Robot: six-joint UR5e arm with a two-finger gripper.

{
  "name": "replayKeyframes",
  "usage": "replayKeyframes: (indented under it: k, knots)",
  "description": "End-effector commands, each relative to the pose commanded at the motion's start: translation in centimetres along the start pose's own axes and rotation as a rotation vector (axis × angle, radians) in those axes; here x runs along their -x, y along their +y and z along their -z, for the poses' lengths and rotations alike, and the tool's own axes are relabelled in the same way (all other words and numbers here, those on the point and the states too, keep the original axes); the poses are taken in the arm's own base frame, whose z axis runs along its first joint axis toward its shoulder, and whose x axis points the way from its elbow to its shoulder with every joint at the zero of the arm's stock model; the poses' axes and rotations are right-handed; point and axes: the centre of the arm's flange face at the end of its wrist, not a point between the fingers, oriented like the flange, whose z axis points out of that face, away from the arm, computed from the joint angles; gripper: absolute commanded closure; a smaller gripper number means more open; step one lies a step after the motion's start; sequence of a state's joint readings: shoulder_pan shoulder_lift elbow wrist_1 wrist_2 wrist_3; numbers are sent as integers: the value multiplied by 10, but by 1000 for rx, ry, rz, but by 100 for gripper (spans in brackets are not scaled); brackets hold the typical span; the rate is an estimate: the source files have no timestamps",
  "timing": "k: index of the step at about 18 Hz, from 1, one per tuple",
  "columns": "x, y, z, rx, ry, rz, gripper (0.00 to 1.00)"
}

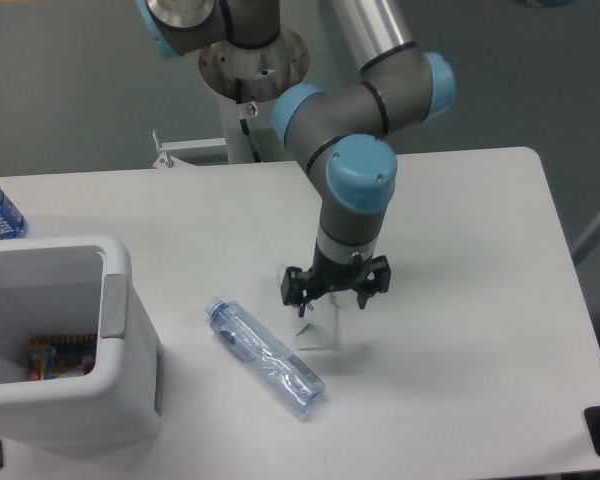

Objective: Place the trash in the trash can
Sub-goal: 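Lower the gripper onto the white paper and close on it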

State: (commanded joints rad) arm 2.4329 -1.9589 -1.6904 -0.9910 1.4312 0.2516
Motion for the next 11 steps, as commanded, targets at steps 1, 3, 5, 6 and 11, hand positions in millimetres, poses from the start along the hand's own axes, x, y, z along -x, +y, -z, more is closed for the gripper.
replayKeyframes:
  k: [1,3,5,6,11]
  knots:
    - [-6,2,-4,5,2,-8,0]
    - [-12,7,-19,27,4,-19,0]
    - [-12,10,-27,18,-8,-23,0]
    - [-11,12,-29,13,-20,-24,0]
    - [-11,16,-43,47,-81,-19,0]
